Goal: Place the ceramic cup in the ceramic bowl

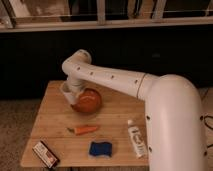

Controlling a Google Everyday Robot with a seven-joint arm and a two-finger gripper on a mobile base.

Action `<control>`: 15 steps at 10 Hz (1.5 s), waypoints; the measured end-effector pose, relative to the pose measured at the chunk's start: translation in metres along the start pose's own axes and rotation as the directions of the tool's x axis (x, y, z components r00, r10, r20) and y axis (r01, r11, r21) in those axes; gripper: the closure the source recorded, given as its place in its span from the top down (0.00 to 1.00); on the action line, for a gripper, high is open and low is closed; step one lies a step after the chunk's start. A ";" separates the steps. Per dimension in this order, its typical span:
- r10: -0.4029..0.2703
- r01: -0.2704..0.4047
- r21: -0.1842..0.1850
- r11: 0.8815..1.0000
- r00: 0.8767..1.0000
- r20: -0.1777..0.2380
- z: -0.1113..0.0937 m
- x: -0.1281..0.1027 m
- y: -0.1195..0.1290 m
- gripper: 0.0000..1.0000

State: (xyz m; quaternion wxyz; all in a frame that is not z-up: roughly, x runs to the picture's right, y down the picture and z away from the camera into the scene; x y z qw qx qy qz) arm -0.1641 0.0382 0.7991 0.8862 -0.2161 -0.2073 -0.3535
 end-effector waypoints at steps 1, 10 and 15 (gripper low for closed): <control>0.004 -0.004 0.002 1.000 1.000 0.000 -0.001 0.001 0.001 0.02; 0.043 -0.043 0.002 0.999 0.999 -0.023 -0.009 0.014 0.007 0.55; 0.062 -0.062 -0.001 0.998 0.998 -0.033 -0.013 0.020 0.010 0.63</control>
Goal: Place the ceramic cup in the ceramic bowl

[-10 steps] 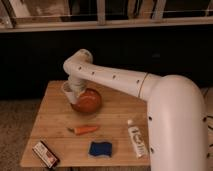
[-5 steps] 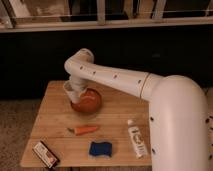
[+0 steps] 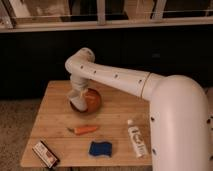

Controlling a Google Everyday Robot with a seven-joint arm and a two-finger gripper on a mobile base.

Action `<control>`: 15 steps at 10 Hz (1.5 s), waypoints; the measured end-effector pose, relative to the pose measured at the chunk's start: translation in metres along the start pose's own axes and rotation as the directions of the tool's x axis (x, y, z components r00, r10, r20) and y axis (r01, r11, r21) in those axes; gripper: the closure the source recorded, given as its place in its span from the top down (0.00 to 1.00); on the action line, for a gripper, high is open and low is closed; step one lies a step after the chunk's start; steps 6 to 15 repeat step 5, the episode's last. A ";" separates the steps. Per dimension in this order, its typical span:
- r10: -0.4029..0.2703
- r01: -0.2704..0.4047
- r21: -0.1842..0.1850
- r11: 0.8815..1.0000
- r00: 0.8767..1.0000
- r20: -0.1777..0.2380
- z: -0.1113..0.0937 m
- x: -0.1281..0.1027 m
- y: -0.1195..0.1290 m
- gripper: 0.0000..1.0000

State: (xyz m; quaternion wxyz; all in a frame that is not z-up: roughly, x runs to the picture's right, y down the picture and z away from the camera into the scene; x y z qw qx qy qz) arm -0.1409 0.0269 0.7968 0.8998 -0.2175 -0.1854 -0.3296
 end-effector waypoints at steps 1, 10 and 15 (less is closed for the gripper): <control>0.002 -0.002 0.000 1.000 1.000 -0.001 0.000 0.001 0.000 0.63; 0.009 -0.009 0.001 1.000 1.000 -0.007 -0.003 0.007 0.001 0.73; 0.009 -0.009 0.001 1.000 1.000 -0.007 -0.003 0.007 0.001 0.73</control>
